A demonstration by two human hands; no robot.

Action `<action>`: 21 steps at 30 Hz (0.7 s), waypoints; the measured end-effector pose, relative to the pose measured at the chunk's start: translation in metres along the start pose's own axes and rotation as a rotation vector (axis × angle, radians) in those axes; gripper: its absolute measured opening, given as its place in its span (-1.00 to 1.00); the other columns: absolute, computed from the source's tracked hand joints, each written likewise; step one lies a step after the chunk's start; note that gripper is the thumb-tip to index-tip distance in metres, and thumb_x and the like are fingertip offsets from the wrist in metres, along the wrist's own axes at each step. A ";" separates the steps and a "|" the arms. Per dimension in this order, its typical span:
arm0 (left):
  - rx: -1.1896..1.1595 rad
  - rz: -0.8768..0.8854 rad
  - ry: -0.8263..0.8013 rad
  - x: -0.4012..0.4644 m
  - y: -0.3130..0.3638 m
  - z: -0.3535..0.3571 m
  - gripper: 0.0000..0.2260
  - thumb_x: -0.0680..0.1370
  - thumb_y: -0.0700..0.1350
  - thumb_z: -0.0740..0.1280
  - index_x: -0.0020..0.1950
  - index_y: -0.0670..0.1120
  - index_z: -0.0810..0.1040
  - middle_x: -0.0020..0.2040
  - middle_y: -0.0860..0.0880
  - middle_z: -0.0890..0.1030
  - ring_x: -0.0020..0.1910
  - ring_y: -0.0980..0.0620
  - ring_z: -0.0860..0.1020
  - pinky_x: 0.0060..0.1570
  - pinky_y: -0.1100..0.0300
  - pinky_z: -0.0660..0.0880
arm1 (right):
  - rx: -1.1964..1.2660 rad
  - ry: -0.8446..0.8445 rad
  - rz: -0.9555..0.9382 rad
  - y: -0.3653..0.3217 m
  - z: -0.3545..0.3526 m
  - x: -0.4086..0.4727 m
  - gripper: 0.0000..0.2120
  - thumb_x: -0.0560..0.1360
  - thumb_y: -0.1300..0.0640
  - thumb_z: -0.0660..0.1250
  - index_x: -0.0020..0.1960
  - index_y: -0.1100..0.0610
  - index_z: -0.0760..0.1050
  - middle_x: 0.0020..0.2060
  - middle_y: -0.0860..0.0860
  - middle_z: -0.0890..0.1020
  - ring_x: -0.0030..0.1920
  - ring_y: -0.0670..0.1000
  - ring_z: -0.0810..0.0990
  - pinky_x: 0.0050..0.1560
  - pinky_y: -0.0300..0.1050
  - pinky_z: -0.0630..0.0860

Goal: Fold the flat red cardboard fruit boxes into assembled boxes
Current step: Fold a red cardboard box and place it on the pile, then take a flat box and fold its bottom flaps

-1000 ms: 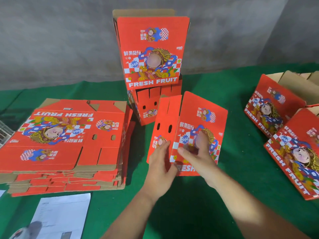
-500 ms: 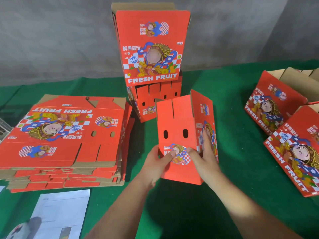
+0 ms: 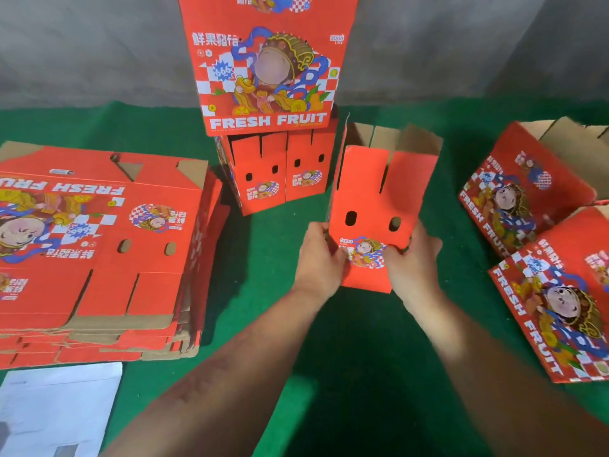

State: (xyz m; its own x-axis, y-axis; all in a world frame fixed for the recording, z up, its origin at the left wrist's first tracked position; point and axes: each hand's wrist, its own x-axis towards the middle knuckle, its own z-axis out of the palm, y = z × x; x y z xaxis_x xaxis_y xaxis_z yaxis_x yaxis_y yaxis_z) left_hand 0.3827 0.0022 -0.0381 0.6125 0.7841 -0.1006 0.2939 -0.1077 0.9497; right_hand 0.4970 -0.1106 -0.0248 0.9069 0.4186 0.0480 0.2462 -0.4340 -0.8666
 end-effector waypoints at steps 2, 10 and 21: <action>0.015 0.004 -0.039 0.024 0.003 0.008 -0.69 0.55 -0.24 0.40 0.24 -0.08 0.40 0.18 -0.09 0.61 0.14 -0.10 0.60 0.22 -0.13 0.52 | 0.020 0.022 -0.003 -0.002 0.005 0.025 -0.52 0.48 0.26 0.23 0.36 -0.02 0.45 0.01 -0.08 0.28 0.08 -0.28 0.38 0.07 -0.27 0.45; 0.350 0.058 -0.179 0.134 0.014 0.031 -0.41 0.61 0.01 0.33 0.62 0.13 0.23 0.48 -0.02 0.34 0.36 -0.17 0.27 0.26 0.13 0.17 | 0.177 -0.009 0.152 0.008 0.039 0.134 -0.44 0.47 0.12 0.25 0.43 -0.22 0.39 0.22 0.04 0.39 0.00 -0.10 0.56 0.12 -0.20 0.53; -0.001 -0.174 -0.134 0.130 -0.009 0.052 -0.65 0.74 0.09 0.13 0.40 -0.05 0.53 0.28 -0.07 0.62 0.27 -0.07 0.56 0.16 0.21 0.37 | 0.262 -0.299 0.316 0.025 0.091 0.118 -0.54 0.58 0.26 0.24 0.27 -0.25 0.54 0.07 -0.04 0.69 -0.04 0.03 0.56 0.07 0.06 0.57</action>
State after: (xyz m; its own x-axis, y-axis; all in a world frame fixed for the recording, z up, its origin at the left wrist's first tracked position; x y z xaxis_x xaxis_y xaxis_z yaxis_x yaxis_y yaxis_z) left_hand 0.4982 0.0731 -0.0752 0.6447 0.7026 -0.3013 0.4031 0.0224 0.9149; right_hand 0.5794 0.0009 -0.0860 0.7764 0.5257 -0.3477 -0.1530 -0.3779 -0.9131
